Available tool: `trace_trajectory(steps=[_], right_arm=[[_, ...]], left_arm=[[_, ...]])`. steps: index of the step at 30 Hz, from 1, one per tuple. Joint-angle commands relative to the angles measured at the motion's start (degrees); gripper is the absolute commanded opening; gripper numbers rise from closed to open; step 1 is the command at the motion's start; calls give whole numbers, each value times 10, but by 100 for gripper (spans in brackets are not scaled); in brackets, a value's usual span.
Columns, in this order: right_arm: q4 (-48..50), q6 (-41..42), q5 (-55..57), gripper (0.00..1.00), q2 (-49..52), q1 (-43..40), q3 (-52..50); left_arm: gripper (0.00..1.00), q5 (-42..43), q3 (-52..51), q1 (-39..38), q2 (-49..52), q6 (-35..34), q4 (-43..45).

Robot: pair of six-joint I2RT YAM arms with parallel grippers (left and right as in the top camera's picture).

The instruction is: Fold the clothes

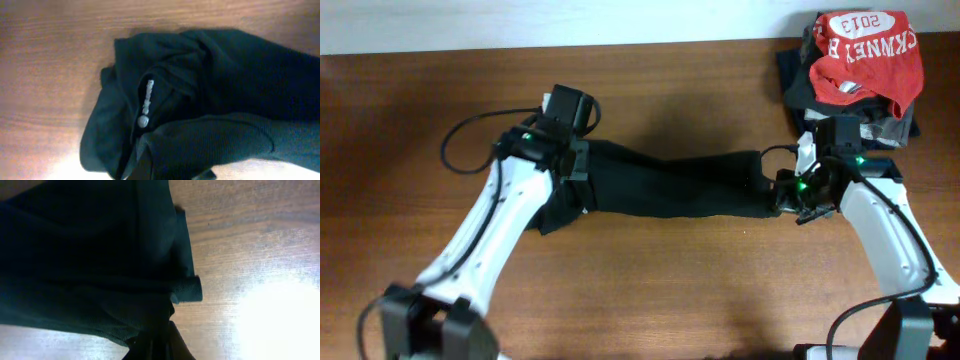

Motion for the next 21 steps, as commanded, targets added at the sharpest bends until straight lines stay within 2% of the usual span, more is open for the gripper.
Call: trace_trajectory(steps=[1,12,19,21], right_arm=[[17,-2,5,4,26,-4,12],[111,-3,5,4,103,-4,12],[173,-3,5,4,127,-4,12],[194,-3,3,8,130,-4,12]], left_arm=[[1,-10,4,3,58,31,21],[0,-12,4,25,150,34,142],[1,-8,4,31,174,34,142],[7,-5,4,31,175,34,137]])
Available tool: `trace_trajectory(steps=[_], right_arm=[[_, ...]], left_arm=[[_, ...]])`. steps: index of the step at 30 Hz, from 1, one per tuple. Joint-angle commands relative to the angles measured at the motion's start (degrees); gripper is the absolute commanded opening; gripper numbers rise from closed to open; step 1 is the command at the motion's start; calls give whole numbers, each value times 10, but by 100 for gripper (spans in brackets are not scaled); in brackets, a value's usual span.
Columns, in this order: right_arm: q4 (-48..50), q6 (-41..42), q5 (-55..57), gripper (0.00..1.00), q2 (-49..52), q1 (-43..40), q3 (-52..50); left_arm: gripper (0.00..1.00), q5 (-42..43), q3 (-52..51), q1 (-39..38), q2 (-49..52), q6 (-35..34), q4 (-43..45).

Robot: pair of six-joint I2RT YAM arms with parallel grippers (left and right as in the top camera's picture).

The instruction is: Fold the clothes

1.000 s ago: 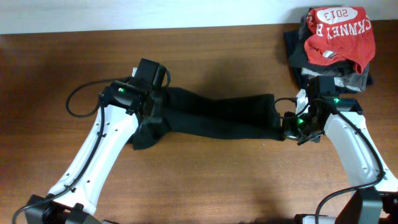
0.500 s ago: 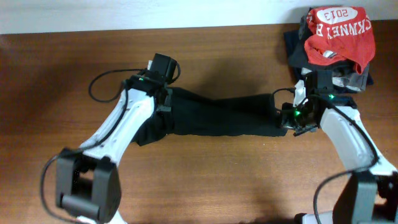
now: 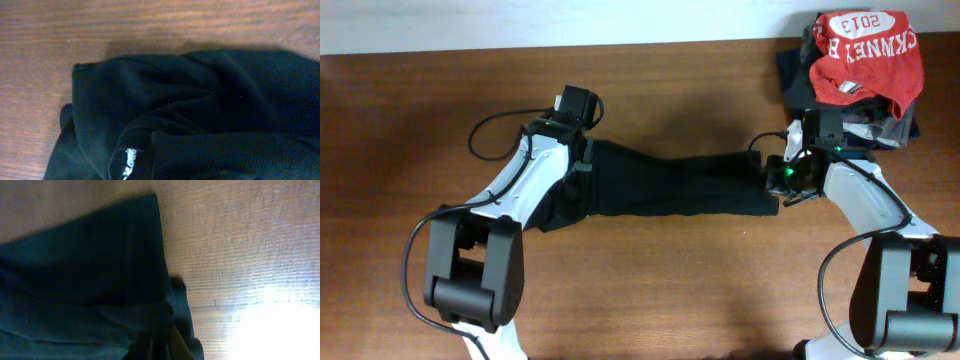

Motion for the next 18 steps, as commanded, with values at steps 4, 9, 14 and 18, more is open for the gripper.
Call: trace_trajectory(steps=[4,9,14,18], right_arm=[[24,-4,-2,53,8,-4,11],[-9,-4,-1,61,8,-6,11],[-32,-10,-3,61,19,-4,11],[-35,-13,-12,61,50,-4,11]], left_arm=[[58,-2,5,3,9,9,-5],[86,0,9,3,9,9,-14],[99,19,62,3,8,9,-79],[99,29,145,3,8,9,-157]])
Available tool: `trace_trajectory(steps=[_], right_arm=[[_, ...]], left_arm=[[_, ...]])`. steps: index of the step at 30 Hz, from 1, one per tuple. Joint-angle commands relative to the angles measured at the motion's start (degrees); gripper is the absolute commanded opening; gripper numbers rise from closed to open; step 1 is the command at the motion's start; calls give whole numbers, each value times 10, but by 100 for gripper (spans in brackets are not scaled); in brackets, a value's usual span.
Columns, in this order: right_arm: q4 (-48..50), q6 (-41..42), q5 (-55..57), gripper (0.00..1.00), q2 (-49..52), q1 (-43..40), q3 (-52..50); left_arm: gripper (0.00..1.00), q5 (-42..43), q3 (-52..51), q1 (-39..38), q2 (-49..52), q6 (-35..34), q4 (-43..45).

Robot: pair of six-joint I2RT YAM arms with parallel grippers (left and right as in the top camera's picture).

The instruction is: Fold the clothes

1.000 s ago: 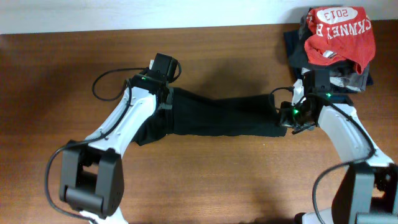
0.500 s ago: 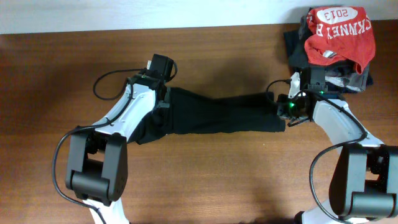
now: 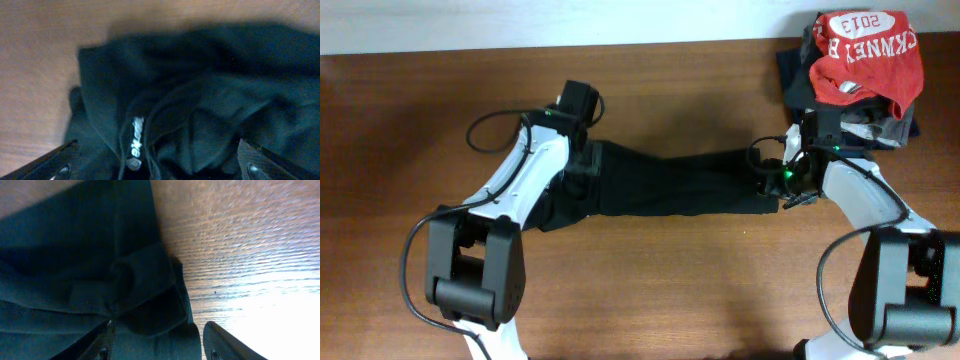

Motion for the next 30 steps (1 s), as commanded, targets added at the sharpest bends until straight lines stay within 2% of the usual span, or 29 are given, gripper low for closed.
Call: trace_trajectory(steps=[1,9,11,13,15,16,17,20,30], right_arm=[[-2,-8,-16,61,36,-3,9],[-3,-7,-56,62,70,-3,9],[-7,-7,-73,58,70,-3,9],[-11,-7,-95,43,70,-3,9],[-14,-7,-117,18,69,-4,9],[-15,-7,-123,8,69,-4,10],[-18,-8,-125,4,68,-5,11],[-40,-24,-124,4,60,-15,25],[-217,-123,-125,4,30,-126,152]], left_arm=[[99,13,86,3,3,1,-44],[99,13,256,3,3,37,-150],[99,13,288,4,3,38,-165],[99,13,307,4,3,44,-172],[99,12,315,4,3,50,-174],[99,12,316,5,3,53,-174],[99,12,316,5,3,54,-175],[99,10,316,14,3,54,-179],[99,11,316,87,3,54,-181]])
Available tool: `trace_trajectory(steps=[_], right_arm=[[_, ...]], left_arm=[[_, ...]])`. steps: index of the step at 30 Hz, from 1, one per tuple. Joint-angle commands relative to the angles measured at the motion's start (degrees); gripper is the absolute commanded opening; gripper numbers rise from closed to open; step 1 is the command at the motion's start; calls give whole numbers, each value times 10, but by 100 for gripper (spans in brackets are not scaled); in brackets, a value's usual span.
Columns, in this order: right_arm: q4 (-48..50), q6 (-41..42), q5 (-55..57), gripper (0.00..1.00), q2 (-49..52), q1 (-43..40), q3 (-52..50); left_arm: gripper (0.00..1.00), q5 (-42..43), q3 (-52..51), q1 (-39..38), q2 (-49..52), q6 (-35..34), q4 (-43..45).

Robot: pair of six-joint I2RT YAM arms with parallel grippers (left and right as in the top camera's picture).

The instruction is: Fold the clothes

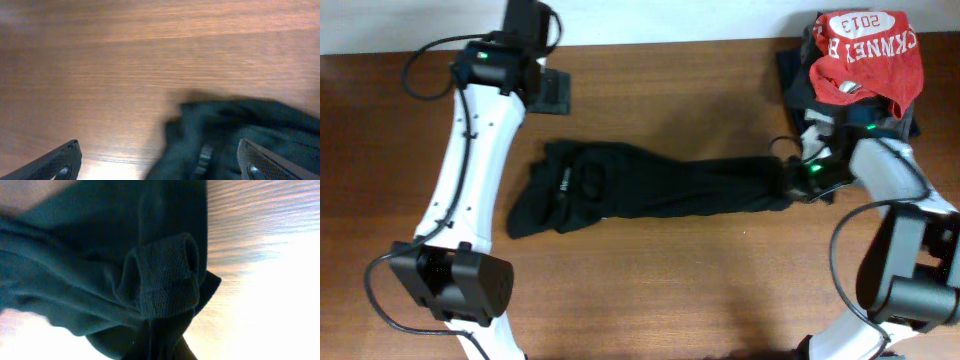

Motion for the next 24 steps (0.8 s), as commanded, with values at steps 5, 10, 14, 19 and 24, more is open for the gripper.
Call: trace_trajectory(steps=[5,10,14,19,24], right_arm=[[-81,-105,-15,4,-24,-50,81],[-82,-117,-57,4,-24,-4,92],[-77,-117,-56,4,-24,75,92],[-38,-86,-41,4,-23,179,92],[23,-38,-6,4,-11,272,92]], left_arm=[[99,2,10,52,3,7,-3],[99,3,10,68,3,7,-3],[99,6,10,71,3,8,-3],[99,19,10,71,4,8,-3],[99,33,9,71,4,8,-1]])
